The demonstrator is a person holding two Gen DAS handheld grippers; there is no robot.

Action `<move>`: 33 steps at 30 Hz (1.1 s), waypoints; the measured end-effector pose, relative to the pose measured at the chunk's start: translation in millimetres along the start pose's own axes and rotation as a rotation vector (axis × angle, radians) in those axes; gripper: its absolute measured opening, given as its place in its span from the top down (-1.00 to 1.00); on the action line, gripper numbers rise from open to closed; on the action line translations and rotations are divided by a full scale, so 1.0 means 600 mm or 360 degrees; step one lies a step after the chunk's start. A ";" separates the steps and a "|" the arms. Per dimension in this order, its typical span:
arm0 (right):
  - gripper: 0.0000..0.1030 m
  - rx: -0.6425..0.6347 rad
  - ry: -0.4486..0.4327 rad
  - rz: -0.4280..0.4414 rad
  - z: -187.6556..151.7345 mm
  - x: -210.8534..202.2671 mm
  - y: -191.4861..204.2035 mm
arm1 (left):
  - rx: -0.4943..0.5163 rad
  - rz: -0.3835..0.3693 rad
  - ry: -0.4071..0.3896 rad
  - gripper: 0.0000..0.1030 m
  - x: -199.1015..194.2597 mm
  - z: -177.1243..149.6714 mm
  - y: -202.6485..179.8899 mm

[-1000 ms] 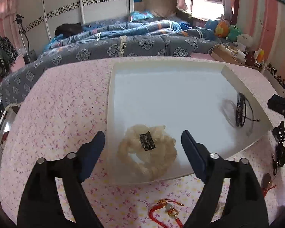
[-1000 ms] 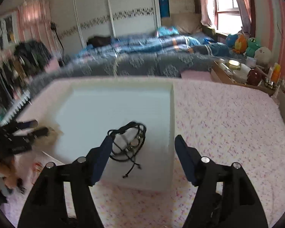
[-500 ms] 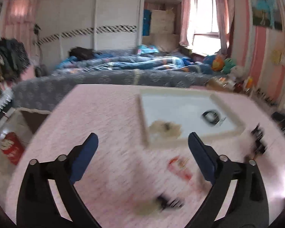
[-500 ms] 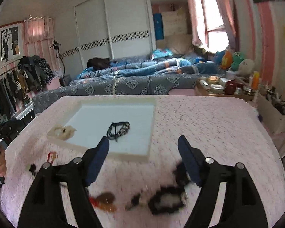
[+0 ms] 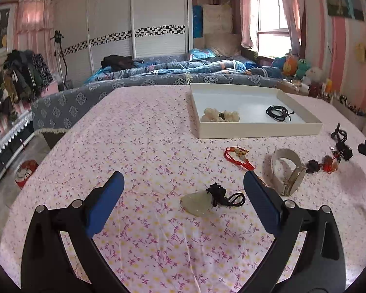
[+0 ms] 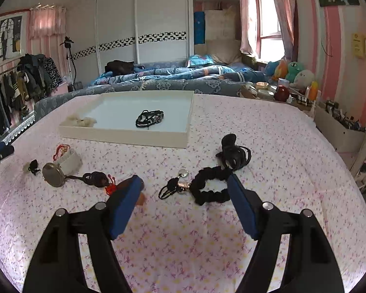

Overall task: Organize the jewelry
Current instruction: 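Withdraw both tools from the tray back over the jewelry, then grasp the jade pendant with the left tool while the right tool grasps the silver charm on black cord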

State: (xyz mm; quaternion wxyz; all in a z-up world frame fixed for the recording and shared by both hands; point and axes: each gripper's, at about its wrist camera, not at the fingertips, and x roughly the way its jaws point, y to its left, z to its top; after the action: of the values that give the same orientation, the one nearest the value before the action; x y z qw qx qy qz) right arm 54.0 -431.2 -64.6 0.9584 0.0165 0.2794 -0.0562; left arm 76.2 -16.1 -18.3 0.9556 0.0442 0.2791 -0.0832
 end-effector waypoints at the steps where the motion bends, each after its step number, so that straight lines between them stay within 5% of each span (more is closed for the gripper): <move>1: -0.30 0.0000 -0.0017 -0.0014 -0.002 -0.004 0.001 | 0.0006 0.0030 -0.0013 -0.94 -0.002 -0.001 -0.005; 10: -0.21 -0.0125 -0.0007 -0.0071 -0.006 -0.005 0.033 | 0.0019 0.0121 -0.0027 -0.94 -0.007 0.003 -0.008; 11: -0.14 -0.0123 0.0012 -0.0049 -0.004 0.000 0.033 | 0.0007 0.0122 -0.0020 -0.94 -0.007 0.003 -0.004; 13: 0.31 -0.0078 0.0077 0.0019 -0.005 0.011 0.031 | -0.0002 0.0113 -0.0004 -0.94 -0.003 0.004 -0.001; 16: 0.45 -0.0010 0.0140 0.0087 -0.009 0.022 0.031 | 0.0015 0.0116 0.0012 -0.94 0.000 0.005 -0.004; 22: 0.52 -0.0033 0.0293 0.0088 -0.012 0.054 0.047 | 0.0024 0.0044 0.0107 -0.94 0.019 0.005 -0.008; 33: 0.66 -0.0024 0.0460 0.0025 -0.009 0.096 0.055 | 0.0014 -0.0026 0.0277 -0.62 0.054 -0.001 -0.015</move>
State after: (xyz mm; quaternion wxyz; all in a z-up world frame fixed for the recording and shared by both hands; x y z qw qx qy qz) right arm 103.0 -403.9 -100.0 0.9086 0.0194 0.4149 -0.0436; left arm 101.1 -29.4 -37.0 0.9268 0.0533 0.3612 -0.0880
